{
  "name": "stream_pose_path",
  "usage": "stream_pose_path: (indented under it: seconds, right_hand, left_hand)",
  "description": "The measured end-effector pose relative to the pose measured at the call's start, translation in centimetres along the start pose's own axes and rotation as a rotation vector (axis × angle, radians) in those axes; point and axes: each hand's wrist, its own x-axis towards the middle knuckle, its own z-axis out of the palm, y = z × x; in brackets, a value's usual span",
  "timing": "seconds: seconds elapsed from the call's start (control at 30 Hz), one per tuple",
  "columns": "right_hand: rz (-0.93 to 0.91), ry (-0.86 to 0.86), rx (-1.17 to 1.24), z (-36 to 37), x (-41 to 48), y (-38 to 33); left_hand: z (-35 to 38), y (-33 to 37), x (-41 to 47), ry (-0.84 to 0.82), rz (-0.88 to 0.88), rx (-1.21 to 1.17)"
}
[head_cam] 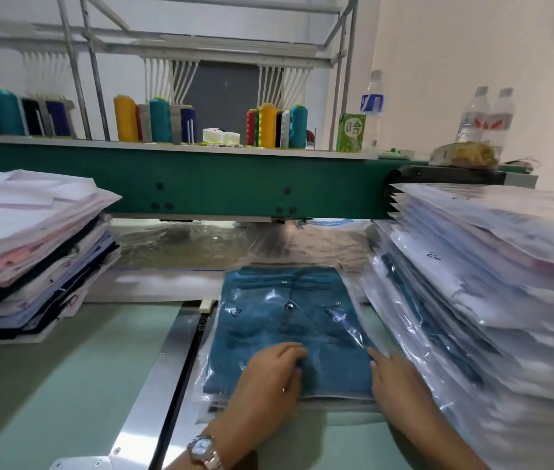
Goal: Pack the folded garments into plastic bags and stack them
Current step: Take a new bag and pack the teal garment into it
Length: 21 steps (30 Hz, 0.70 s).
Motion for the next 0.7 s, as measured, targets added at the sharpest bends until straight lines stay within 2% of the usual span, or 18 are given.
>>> stream_pose_path:
  seconds: [0.07,0.17,0.37,0.47,0.63,0.7]
  right_hand:
    - [0.006,0.053,0.024,-0.8,-0.6,0.5]
    - [0.044,0.131,0.063,-1.9,-1.1,1.1]
    - [0.118,0.186,0.568,-2.3,-1.7,1.7]
    - [0.136,0.158,0.747,-2.0,-1.6,1.9]
    - [0.181,0.01,1.126,-1.3,-1.7,2.5]
    - [0.184,-0.007,1.194,-1.2,-1.7,2.7]
  left_hand:
    - [1.2,2.6,0.4,0.024,0.132,-0.014]
    - [3.1,5.3,1.1,-0.005,0.235,0.025]
    - [3.8,7.4,1.6,-0.021,0.394,0.29]
    - [4.2,8.1,1.8,0.073,0.436,0.307]
    - [4.6,8.6,2.3,0.2,0.405,0.263]
    - [4.8,8.9,2.5,0.24,0.421,0.246]
